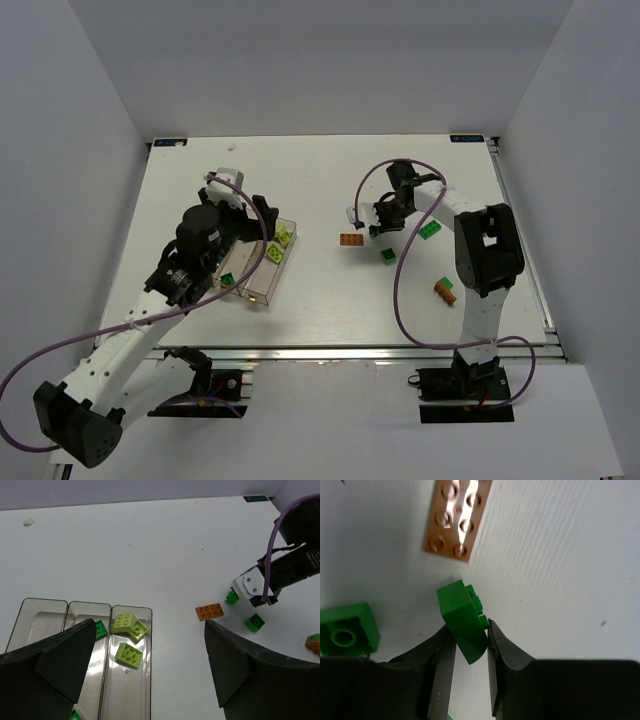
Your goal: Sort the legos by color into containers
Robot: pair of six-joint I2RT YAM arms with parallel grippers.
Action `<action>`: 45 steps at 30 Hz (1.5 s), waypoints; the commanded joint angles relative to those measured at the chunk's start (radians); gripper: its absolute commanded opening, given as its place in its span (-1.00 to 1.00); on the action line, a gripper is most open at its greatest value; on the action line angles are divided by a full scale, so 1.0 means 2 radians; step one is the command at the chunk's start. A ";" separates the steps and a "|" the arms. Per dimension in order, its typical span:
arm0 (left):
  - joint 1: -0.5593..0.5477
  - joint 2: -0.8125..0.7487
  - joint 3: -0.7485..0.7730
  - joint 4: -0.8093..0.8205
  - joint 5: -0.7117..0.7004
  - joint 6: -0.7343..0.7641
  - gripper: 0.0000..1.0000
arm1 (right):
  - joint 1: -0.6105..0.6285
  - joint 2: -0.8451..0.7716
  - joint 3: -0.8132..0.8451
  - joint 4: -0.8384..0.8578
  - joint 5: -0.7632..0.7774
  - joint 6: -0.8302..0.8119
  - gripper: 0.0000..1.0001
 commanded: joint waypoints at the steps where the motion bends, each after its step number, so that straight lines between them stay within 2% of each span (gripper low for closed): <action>1: 0.001 -0.035 -0.011 0.022 -0.020 0.007 0.96 | 0.029 -0.055 -0.002 -0.008 -0.065 0.042 -0.85; 5: 0.001 -0.055 -0.016 0.027 -0.050 0.017 0.96 | 0.093 -0.081 -0.008 0.039 -0.087 0.101 -0.89; 9: 0.001 -0.078 -0.025 0.035 -0.086 0.030 0.96 | 0.157 -0.092 -0.009 0.105 -0.072 0.150 -0.89; 14: 0.001 -0.106 -0.038 0.052 -0.135 0.040 0.96 | 0.234 -0.081 0.014 0.184 -0.027 0.152 -0.92; 19: 0.001 -0.148 -0.059 0.075 -0.166 0.053 0.96 | 0.274 -0.048 0.044 0.250 0.022 0.161 -0.97; 23: 0.002 -0.173 -0.071 0.097 -0.176 0.058 0.96 | 0.296 -0.028 0.054 0.312 0.048 0.164 -0.93; 31: 0.003 -0.191 -0.077 0.107 -0.170 0.060 0.96 | 0.318 0.021 0.085 0.405 0.085 0.165 -0.61; 35: 0.003 -0.194 -0.077 0.108 -0.166 0.060 0.96 | 0.328 0.053 0.122 0.405 0.091 0.165 -0.54; 38: 0.003 -0.197 -0.078 0.108 -0.162 0.060 0.96 | 0.332 0.079 0.137 0.408 0.097 0.164 -0.42; 44: 0.003 -0.199 -0.077 0.106 -0.152 0.060 0.96 | 0.337 0.098 0.136 0.411 0.101 0.149 -0.11; 45: 0.003 -0.200 -0.077 0.106 -0.151 0.060 0.96 | 0.337 0.099 0.135 0.412 0.102 0.148 0.01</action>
